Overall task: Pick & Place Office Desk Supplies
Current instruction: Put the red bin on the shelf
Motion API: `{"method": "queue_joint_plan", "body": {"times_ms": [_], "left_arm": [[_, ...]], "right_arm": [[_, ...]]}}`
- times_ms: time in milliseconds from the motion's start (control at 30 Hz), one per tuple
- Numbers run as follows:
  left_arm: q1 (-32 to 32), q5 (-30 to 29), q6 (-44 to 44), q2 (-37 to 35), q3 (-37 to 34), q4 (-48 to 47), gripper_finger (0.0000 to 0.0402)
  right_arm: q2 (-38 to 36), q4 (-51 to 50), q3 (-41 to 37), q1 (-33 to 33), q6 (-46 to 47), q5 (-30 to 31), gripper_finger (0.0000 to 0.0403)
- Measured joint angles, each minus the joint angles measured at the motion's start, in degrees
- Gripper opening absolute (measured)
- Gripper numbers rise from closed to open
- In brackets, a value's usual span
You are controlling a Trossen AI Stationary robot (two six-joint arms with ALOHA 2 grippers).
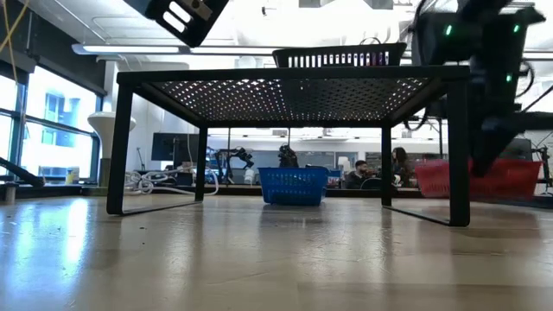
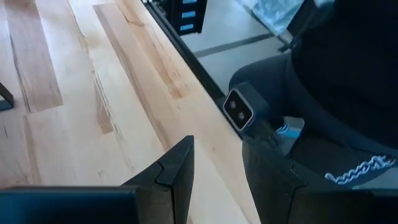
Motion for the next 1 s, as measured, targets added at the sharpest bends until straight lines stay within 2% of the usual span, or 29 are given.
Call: {"method": "queue_joint_plan", "body": {"times_ms": [233,500,667,1000], "left_arm": [[-0.5,0.4,-3.9,0.0,0.0,1.6,0.0132],[-1.7,-3.6,-5.1,0.0,0.0,1.8,0.0132],[-2.2,-4.4,-6.1,0.0,0.0,1.8,0.0132],[-3.9,-4.6,-7.2,0.0,0.0,1.8,0.0132]], "right_arm": [[0.0,-8.2,7.9,6.5,10.9,-0.3,0.0004],[1.2,-12.7,16.9,15.7,27.8,-6.2,0.0003],[5.9,-18.6,24.7,22.5,36.0,-7.6,0.0003],[19.2,-28.9,44.1,31.5,43.4,-10.8,0.0003]]}}
